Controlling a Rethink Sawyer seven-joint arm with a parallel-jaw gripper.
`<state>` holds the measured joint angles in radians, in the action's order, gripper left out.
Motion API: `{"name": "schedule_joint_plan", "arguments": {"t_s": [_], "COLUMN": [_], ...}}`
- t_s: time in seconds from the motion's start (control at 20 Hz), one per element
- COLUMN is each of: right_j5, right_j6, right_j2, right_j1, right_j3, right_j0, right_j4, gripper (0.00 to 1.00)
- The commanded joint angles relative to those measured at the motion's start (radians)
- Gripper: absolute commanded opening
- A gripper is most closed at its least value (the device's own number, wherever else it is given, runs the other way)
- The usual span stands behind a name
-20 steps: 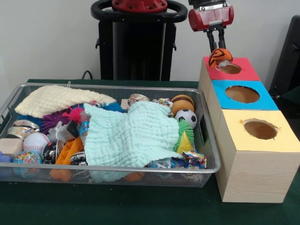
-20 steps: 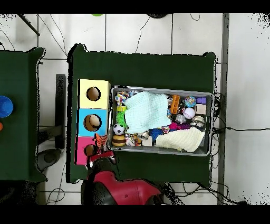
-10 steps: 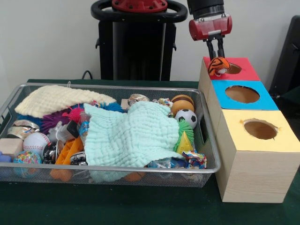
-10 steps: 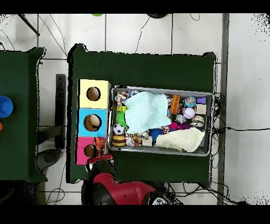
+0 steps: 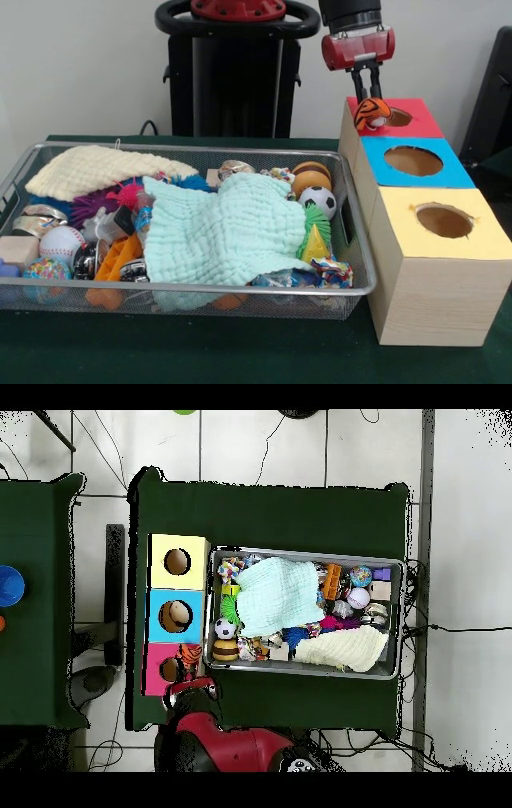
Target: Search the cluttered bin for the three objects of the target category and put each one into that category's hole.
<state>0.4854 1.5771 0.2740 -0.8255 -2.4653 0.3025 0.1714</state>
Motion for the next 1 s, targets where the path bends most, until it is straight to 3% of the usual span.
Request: {"name": "schedule_joint_plan", "arguments": {"t_s": [0.05, 0.6, 1.0], "right_j5": [0.062, 0.076, 0.065], "right_j6": [0.300, 0.328, 0.355], "right_j2": [-0.027, -0.036, -0.044], "right_j1": [0.052, 0.053, 0.012], "right_j3": [0.037, 0.012, -0.021], "right_j0": [-0.007, -0.034, -0.070], "right_j4": [-0.072, -0.088, -0.119], "gripper": [0.00, 0.00, 0.00]}}
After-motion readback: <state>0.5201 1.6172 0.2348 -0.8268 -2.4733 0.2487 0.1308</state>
